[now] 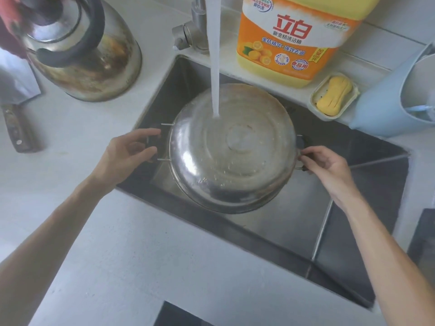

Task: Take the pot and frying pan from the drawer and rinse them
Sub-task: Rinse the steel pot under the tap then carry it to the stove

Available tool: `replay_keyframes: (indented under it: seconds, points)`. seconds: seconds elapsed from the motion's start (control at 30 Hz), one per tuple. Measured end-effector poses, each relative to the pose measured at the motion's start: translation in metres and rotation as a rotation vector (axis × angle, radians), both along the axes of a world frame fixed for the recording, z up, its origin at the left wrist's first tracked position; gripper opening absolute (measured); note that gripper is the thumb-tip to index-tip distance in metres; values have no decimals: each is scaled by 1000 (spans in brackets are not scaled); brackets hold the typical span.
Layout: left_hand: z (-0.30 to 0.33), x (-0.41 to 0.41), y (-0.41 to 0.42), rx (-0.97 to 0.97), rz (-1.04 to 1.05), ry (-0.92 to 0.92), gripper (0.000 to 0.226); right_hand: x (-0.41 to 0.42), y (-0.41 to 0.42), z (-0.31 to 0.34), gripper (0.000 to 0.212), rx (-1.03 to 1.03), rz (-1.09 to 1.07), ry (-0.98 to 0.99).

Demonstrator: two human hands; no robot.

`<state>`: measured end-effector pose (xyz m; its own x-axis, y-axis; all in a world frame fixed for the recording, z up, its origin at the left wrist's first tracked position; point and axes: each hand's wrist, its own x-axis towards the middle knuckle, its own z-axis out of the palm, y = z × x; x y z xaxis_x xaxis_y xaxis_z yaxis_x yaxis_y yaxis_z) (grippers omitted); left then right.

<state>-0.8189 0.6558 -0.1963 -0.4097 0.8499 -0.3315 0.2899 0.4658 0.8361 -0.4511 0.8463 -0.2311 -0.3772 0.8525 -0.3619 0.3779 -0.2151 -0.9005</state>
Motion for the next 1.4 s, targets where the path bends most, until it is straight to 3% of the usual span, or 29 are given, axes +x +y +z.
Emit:
replay_keyframes:
  seconds: [0.13, 0.3, 0.53, 0.67, 0.83, 1.03, 1.27, 1.4]
  points:
    - [20, -1, 2, 141, 55, 3, 36, -12, -7, -8, 14, -42, 17, 4]
    - [43, -3, 9, 239, 141, -120, 33, -19, -11, -18, 8, -132, 32, -10]
    - [22, -3, 3, -74, 58, -135, 30, -11, -5, -4, 28, -3, -193, 70]
    - [-2, 12, -2, -188, -35, -99, 33, -3, -1, 9, 28, 105, -189, 24]
    - [-7, 20, 2, -50, 10, -39, 35, 5, -4, 12, 27, 144, -104, 17]
    - [13, 15, 10, 92, 59, 59, 37, -1, -6, 0, 23, 41, -90, -2]
    - [45, 10, 14, 212, 112, -44, 33, -9, -11, -10, 15, -80, -63, 12]
    - [36, 3, 12, 162, 139, -79, 35, -12, -7, -4, 19, -54, -111, 22]
